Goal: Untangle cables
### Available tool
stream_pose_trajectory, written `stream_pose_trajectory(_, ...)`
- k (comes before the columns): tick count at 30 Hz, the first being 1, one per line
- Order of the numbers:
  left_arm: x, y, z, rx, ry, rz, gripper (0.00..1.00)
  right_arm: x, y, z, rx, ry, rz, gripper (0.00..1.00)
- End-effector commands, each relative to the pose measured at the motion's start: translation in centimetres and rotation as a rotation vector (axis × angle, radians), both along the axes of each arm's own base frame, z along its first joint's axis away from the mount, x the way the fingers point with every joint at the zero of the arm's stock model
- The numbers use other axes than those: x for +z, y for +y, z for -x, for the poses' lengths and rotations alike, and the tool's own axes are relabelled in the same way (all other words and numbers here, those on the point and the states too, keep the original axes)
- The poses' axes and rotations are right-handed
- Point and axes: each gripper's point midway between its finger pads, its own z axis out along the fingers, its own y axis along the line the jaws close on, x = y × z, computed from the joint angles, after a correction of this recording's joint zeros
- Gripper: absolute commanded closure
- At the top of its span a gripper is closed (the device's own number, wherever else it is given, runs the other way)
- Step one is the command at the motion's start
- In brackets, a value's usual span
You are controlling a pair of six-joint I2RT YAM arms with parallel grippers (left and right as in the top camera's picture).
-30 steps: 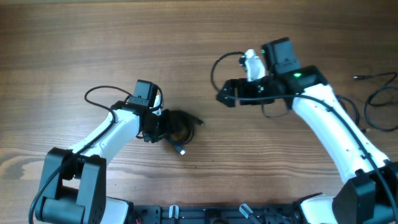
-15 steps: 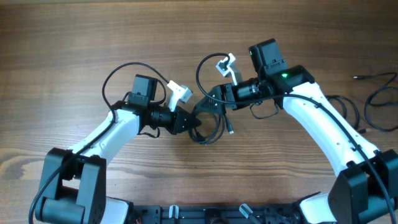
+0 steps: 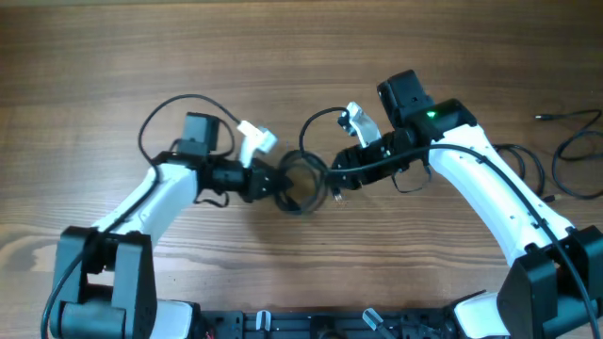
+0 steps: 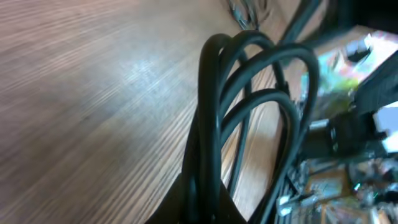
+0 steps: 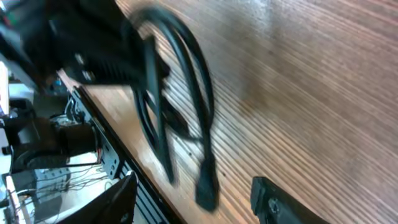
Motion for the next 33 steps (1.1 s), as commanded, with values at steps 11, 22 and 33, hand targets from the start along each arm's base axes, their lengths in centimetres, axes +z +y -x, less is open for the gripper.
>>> stream_pose_trajectory(11,5.4,2.4,-0.8,0.062,0.048,0.300,0.95,2.6,3.8,1.6,0.105,0.027,-0.223,0.48)
stream_pose_trajectory(22,5.5,2.3,-0.8,0.060,0.050,0.308,0.83,1.7,3.5,-4.3,-0.020,-0.203,-0.110,0.96)
stream_pose_trajectory(33,-5.2,11.3,-5.3,0.779,0.397,-0.373,0.92,1.3,-1.8,-10.2,-0.378,-0.197,-0.019,0.96)
